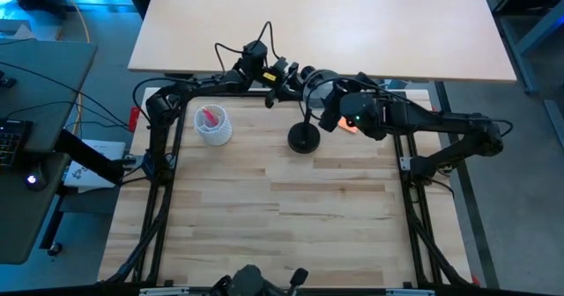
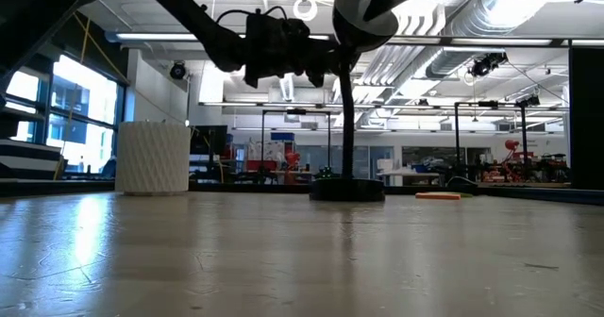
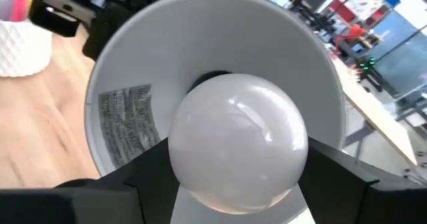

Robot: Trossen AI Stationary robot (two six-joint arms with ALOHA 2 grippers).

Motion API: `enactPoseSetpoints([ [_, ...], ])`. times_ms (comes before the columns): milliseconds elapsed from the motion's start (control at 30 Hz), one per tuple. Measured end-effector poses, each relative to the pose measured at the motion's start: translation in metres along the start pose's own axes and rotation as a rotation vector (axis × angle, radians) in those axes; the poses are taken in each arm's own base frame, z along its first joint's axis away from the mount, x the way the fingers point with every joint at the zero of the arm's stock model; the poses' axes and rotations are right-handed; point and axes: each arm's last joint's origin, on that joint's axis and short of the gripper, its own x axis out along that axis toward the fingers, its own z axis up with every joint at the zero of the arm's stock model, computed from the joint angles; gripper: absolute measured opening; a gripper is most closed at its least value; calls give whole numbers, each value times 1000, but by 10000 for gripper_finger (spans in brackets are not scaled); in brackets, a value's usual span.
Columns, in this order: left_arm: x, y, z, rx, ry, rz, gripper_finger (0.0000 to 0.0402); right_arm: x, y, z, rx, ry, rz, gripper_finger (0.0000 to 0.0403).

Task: Screw lightbulb
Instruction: Insert the light bulb into the desk lamp

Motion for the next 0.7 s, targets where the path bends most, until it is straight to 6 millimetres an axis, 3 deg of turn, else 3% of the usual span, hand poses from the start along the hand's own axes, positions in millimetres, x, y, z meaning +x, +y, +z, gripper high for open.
enactPoseSetpoints([
  [333, 12, -7, 0, -3, 2, -40, 154, 17, 17, -1, -78, 29, 2, 257],
  [433, 13, -8, 0, -3, 4, -51, 154, 23, 22, -2, -140, 57, -72, 257],
  [700, 14, -9, 0, -17, 7, -80, 154, 22, 25, 0, -178, 52, -105, 257],
])
